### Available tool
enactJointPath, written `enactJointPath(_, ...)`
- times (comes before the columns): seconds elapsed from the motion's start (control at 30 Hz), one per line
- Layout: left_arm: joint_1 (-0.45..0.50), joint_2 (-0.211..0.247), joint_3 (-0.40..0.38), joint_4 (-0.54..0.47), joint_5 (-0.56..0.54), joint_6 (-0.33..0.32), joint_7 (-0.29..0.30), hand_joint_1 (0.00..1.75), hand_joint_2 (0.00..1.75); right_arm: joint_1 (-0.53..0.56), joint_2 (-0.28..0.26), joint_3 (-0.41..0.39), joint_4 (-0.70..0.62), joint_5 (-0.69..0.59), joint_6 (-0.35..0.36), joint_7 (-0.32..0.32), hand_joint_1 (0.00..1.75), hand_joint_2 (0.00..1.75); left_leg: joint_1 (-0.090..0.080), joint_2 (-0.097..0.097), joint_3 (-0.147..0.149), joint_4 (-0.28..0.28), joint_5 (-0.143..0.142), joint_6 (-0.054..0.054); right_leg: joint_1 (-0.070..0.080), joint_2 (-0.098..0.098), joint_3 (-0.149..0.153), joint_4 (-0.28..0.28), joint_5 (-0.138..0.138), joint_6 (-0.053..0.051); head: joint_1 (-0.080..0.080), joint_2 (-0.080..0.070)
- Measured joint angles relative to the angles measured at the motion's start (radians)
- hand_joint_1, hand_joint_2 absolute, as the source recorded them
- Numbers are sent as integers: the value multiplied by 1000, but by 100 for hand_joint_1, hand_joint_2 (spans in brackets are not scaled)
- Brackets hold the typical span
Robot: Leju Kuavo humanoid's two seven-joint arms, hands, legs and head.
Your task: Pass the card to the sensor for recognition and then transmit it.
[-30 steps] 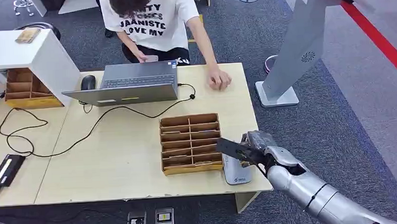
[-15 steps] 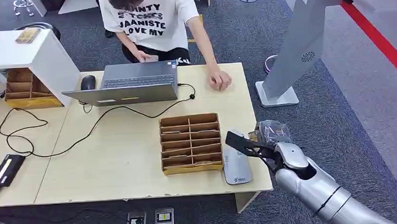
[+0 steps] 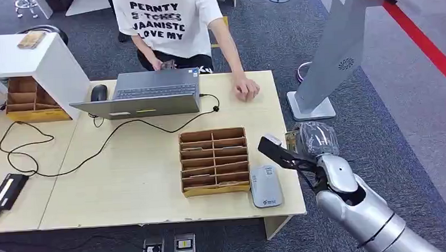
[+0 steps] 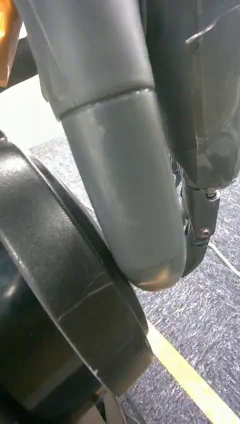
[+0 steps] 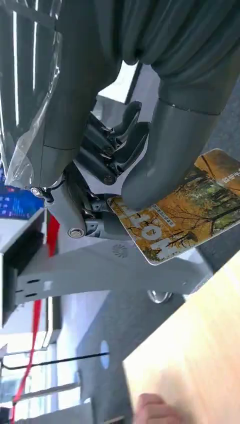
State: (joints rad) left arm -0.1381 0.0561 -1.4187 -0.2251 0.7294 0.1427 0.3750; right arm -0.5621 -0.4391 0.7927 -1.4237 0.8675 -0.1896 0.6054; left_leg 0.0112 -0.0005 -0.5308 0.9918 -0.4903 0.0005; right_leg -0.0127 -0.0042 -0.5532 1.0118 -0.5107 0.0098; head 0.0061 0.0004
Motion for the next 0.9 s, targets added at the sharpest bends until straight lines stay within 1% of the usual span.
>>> enactJointPath(0.2, 0, -2, 0, 0, 2, 3, 0, 0, 0, 32, 2, -40, -95, 96, -65, -27, 175, 175, 0, 0, 0, 0, 0, 0, 0, 0, 0, 0, 0, 0, 0, 0)
enactJointPath(0.33, 0, -3, 1, 0, 3, 7, 0, 0, 0, 47, 8, -52, -145, 124, -98, -45, 175, 175, 0, 0, 0, 0, 0, 0, 0, 0, 0, 0, 0, 0, 0, 0)
enactJointPath(0.4, 0, -4, 1, 0, 2, 8, 0, 0, 0, 58, 15, -55, -172, 148, -142, -69, 175, 175, 0, 0, 0, 0, 0, 0, 0, 0, 0, 0, 0, 0, 0, 0)
enactJointPath(0.47, 0, -5, 1, 0, -1, 8, 0, 0, 0, 68, 27, -55, -197, 181, -210, -107, 175, 175, 0, 0, 0, 0, 0, 0, 0, 0, 0, 0, 0, 0, 0, 0)
enactJointPath(0.57, -1, -6, 1, 0, -8, 6, 0, 0, 0, 74, 55, -54, -238, 220, -314, -168, 175, 175, 0, 0, 0, 0, 0, 0, 0, 0, 0, 0, 0, 0, -1, 0)
enactJointPath(0.63, -2, -8, 1, 0, -11, 3, 0, 0, 0, 73, 76, -54, -254, 221, -357, -199, 175, 175, 0, 0, 0, 0, 0, 0, 0, 0, 0, 0, 0, 0, 0, 0)
enactJointPath(0.7, -2, -9, 1, 0, -15, 1, 0, 0, 0, 69, 92, -53, -263, 217, -376, -225, 175, 175, 0, 0, -1, 0, 0, 0, 0, -1, 0, 0, 0, 0, 0, 0)
enactJointPath(0.9, -2, -10, 0, 0, -25, -1, 0, 0, 0, 34, 143, -47, -268, 198, -380, -262, 175, 175, 0, 0, -1, 0, 0, 0, 0, 0, 1, 0, 0, 0, 0, 0)
